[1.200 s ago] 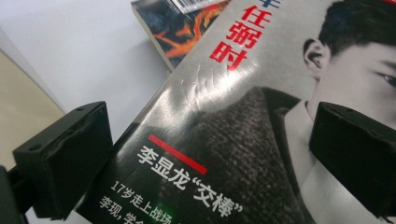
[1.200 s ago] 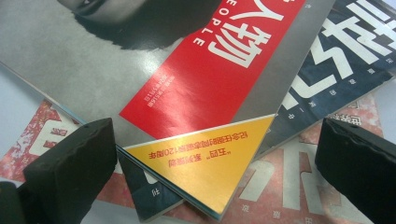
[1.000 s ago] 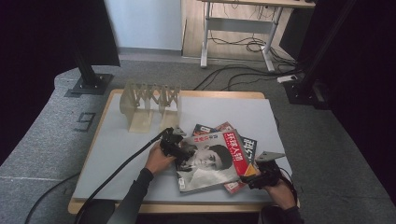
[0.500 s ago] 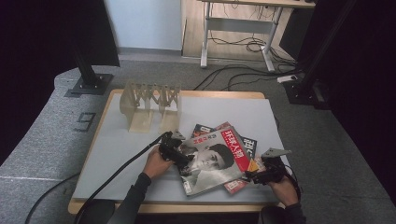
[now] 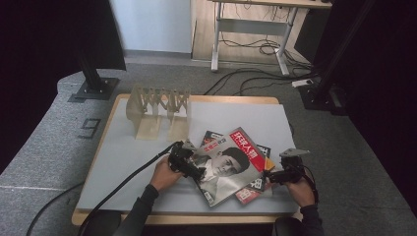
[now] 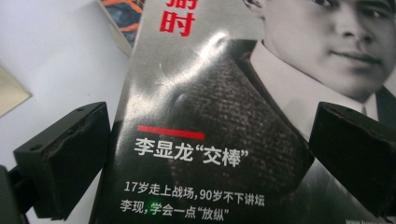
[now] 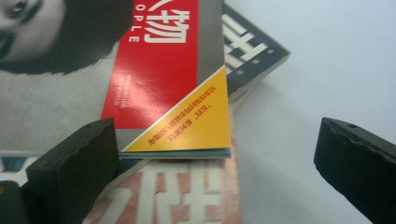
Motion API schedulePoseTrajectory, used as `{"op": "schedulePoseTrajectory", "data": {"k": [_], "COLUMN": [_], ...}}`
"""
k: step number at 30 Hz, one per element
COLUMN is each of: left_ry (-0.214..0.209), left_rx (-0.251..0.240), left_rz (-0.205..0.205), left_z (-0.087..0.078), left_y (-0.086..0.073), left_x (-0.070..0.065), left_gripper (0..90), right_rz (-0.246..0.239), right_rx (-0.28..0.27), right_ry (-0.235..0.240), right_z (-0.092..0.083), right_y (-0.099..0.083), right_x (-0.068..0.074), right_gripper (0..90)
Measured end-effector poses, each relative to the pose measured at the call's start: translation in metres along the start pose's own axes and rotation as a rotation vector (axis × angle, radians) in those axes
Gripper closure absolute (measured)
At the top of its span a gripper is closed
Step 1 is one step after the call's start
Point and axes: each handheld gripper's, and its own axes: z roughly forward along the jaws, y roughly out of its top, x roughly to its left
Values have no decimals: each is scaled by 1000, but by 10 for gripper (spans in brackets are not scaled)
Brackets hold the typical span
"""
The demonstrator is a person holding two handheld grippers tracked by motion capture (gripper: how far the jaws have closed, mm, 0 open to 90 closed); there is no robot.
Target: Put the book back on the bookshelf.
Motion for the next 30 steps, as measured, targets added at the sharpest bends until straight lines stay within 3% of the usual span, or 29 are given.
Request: {"op": "schedulePoseTrajectory", "data": {"k": [3,8,11,14,19,26,30], "left_ry": [-13,-80,-84,-69,-32,28,23], "left_rx": [10,36,23,19,9,-32,-45], "left_rz": [2,-13,-2,31,50,89,97], "left_z": [0,1,0,-5,-17,-31,-31], "left_y": [0,-3,-5,-9,-19,-40,-44], "left_x": [-3,-2,-1,-2,0,2,2], "left_gripper": [0,0,0,0,12,159,213], "right_rz": [6,10,7,6,5,-1,-5], "right_rx": [-3,-2,0,1,3,-5,-3], "right_ry": [-19,-36,-37,-27,-18,1,11], "right_z": [2,4,3,2,-1,-5,-3], "right_y": [3,6,7,6,3,0,1], "right_x": [-5,-11,-11,-10,-7,-2,1], "right_gripper": [5,29,43,55,55,55,55]}}
